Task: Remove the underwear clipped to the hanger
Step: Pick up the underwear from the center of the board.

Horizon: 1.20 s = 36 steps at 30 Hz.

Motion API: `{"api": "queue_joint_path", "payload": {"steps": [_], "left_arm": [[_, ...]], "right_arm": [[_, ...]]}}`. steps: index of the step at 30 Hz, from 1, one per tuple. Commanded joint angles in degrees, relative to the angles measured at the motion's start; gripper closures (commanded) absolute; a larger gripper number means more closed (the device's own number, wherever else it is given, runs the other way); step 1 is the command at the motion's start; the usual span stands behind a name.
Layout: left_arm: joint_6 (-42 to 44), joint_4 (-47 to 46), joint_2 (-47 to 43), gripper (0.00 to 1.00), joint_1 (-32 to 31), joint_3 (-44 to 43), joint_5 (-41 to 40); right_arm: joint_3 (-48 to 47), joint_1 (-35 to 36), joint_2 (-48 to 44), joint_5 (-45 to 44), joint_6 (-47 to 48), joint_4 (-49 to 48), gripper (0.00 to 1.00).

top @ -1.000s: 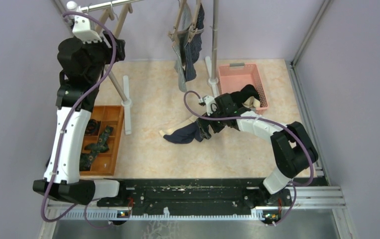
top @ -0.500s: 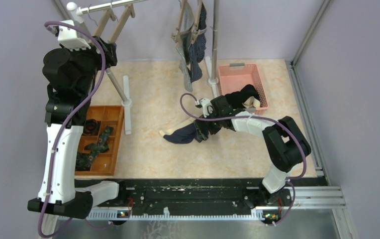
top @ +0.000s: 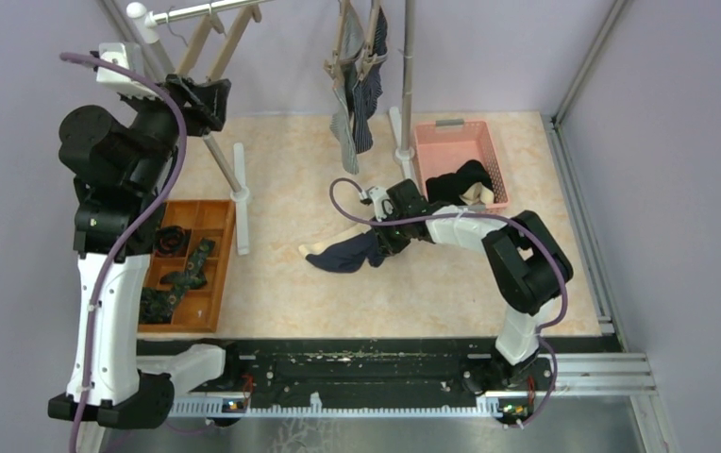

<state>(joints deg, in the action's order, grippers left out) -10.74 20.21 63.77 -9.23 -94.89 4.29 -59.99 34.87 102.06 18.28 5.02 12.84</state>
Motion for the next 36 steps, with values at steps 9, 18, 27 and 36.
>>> {"api": "queue_joint_path", "payload": {"steps": [9,18,27,36], "left_arm": [[-5.67,-13.96,10.71,0.28,-4.84,-4.15,15.78],[-1.47,-13.84,23.40,0.27,-9.77,-13.86,12.90],[0.68,-15.81,31.78,0.24,-11.33,-20.53,10.23],[-0.77,-17.23,37.43,0.24,-11.75,-26.11,11.51]], "right_arm": [[-7.35,0.56,-15.65,-12.37,1.38,7.18,1.00],[-10.18,0.54,-30.54,-27.30,0.45,10.13,1.00],[-15.10,0.52,-34.88,-42.37,4.07,5.84,1.00],[-10.42,-0.34,-35.99,-62.69,19.51,-22.90,1.00]]}}
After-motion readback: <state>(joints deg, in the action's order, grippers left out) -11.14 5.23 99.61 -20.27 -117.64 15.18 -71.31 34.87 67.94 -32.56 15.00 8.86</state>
